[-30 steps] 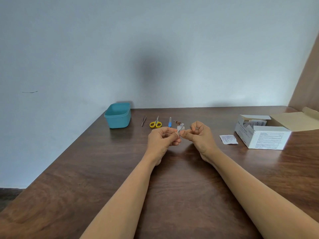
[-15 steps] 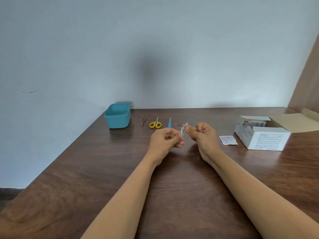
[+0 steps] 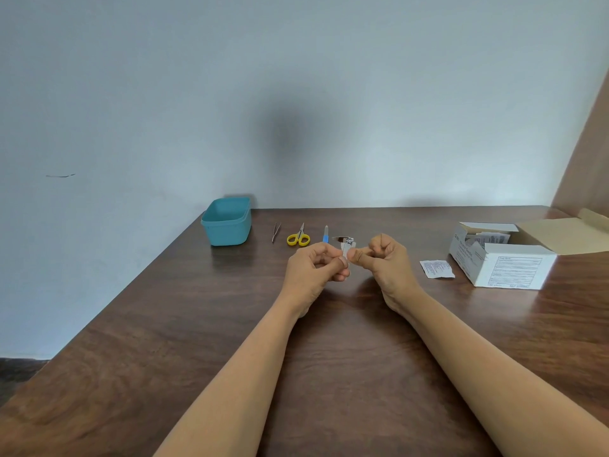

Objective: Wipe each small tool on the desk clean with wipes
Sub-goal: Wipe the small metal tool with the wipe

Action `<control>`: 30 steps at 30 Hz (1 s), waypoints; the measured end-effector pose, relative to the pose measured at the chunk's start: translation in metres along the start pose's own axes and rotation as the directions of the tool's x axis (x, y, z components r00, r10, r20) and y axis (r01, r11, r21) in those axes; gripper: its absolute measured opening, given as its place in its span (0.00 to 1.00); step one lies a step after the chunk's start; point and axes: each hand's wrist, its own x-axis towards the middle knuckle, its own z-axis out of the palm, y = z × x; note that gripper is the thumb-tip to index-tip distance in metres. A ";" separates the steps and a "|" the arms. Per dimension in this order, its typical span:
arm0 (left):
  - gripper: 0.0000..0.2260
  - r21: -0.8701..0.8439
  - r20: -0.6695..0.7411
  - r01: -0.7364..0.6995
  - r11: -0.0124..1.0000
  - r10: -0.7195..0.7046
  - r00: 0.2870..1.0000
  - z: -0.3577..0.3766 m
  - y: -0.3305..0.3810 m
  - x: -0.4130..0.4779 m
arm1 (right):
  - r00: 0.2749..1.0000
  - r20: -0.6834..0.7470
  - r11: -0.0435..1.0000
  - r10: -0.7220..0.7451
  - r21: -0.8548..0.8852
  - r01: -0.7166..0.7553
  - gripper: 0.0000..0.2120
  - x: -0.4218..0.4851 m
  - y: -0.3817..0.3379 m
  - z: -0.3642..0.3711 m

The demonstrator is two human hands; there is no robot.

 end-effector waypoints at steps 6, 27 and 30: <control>0.02 0.068 0.054 -0.011 0.998 0.007 0.999 0.002 0.000 -0.001 | 0.994 -0.103 0.996 0.031 0.091 -0.021 0.23 -0.001 -0.004 -0.002; 0.07 0.127 -0.009 -0.001 0.992 0.002 1.000 -0.001 0.001 -0.001 | 1.000 -0.015 0.999 -0.021 -0.041 0.021 0.24 -0.002 0.003 0.002; 0.05 0.159 0.012 -0.010 0.987 0.008 1.000 0.001 0.002 -0.002 | 0.995 -0.095 0.999 -0.037 0.014 0.039 0.24 -0.001 0.001 0.001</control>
